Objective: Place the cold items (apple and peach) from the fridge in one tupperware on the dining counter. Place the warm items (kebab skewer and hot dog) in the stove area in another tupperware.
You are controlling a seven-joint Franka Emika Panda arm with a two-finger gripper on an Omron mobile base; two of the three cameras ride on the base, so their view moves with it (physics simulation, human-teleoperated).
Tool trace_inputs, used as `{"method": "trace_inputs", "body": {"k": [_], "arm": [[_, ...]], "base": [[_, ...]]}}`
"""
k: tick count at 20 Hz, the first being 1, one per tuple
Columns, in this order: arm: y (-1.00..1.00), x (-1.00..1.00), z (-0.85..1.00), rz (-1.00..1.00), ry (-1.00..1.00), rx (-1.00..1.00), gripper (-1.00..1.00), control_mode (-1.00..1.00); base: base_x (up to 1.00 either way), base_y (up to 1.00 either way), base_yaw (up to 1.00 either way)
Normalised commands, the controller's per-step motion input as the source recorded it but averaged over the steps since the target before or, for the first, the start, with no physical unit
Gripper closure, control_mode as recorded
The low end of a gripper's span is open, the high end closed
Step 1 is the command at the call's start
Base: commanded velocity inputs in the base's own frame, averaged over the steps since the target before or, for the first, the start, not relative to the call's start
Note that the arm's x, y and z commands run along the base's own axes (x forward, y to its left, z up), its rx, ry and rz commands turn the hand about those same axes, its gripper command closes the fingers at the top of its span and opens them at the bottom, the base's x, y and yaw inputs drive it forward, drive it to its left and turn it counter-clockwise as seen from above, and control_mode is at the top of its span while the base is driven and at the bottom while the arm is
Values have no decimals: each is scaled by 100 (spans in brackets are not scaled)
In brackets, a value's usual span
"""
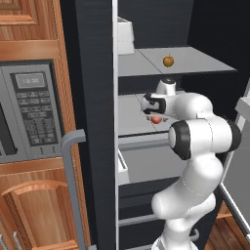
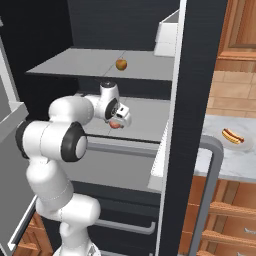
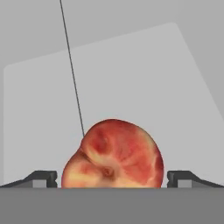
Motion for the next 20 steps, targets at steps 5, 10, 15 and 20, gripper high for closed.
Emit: {"method": "trace_inputs", "body": {"k": [5,10,15,20], "arm": [[3,4,-28,0,0,0,100,-100],[3,-1,-34,0,0,0,100,-100],[0,-63,-1,-1,-12,0,100,-100],[-2,-100,18,-5,-12,3,100,-100]], "base": [[0,0,0],[0,0,0],[0,0,0],[0,0,0]]}}
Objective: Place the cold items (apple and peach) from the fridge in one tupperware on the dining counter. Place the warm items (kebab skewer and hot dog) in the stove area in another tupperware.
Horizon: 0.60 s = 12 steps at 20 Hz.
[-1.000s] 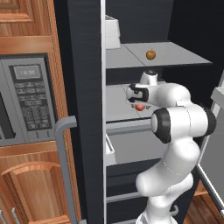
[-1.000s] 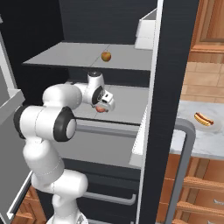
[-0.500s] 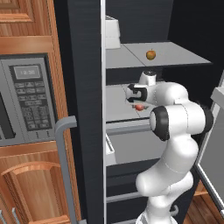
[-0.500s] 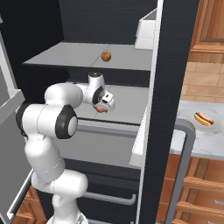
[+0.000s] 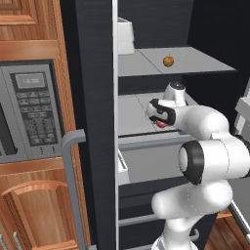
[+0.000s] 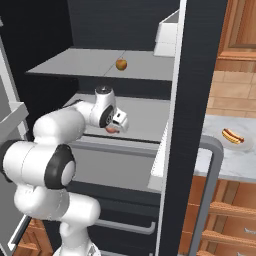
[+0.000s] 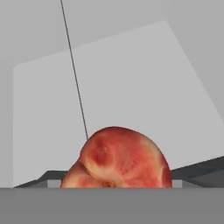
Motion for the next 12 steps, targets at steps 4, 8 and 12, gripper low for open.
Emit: {"method": "trace_inputs", "body": {"k": [4,8,12], "arm": [[-1,-86,89,-11,-2,0,100,-100],[-4,-85,94,-11,1,0,100,-100],[-2,-99,75,-5,0,0,100,-100]], "base": [[0,0,0],[0,0,0],[0,0,0]]}}
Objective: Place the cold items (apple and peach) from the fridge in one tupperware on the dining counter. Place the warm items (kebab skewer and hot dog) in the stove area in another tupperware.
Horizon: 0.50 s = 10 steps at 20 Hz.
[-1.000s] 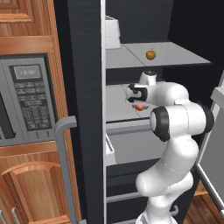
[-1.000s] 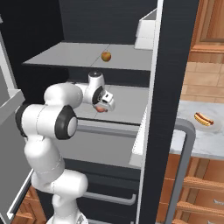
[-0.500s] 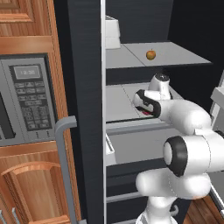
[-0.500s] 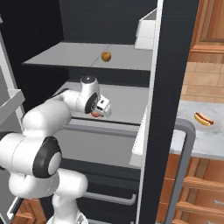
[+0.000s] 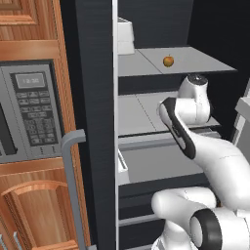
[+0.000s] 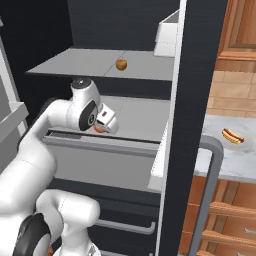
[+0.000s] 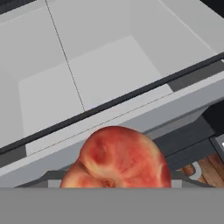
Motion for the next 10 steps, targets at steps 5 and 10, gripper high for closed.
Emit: {"method": "trace_inputs", "body": {"k": [5,10], "arm": [[0,-100,74,-3,7,0,100,-100],[0,-100,59,0,3,0,100,-100]], "base": [[0,0,0],[0,0,0]]}}
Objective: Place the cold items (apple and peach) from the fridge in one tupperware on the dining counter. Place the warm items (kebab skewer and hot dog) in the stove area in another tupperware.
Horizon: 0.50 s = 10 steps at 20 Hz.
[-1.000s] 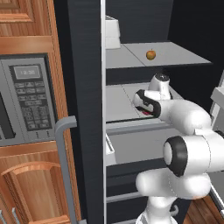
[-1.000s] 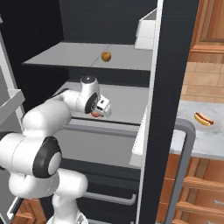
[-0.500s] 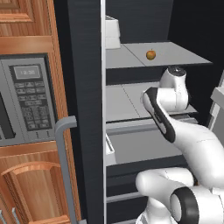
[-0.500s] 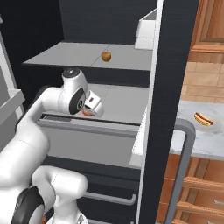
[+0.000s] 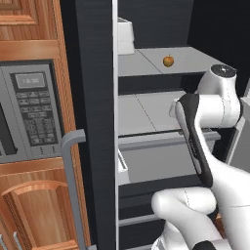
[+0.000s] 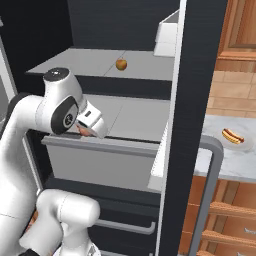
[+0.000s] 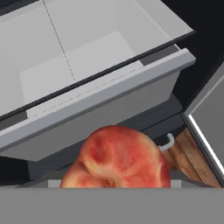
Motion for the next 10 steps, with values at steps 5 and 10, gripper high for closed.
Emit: {"method": "trace_inputs", "body": {"k": [5,10], "arm": [[6,-84,27,2,-1,-1,100,-100],[4,-72,0,3,-8,0,100,-100]], "base": [[0,0,0],[0,0,0]]}}
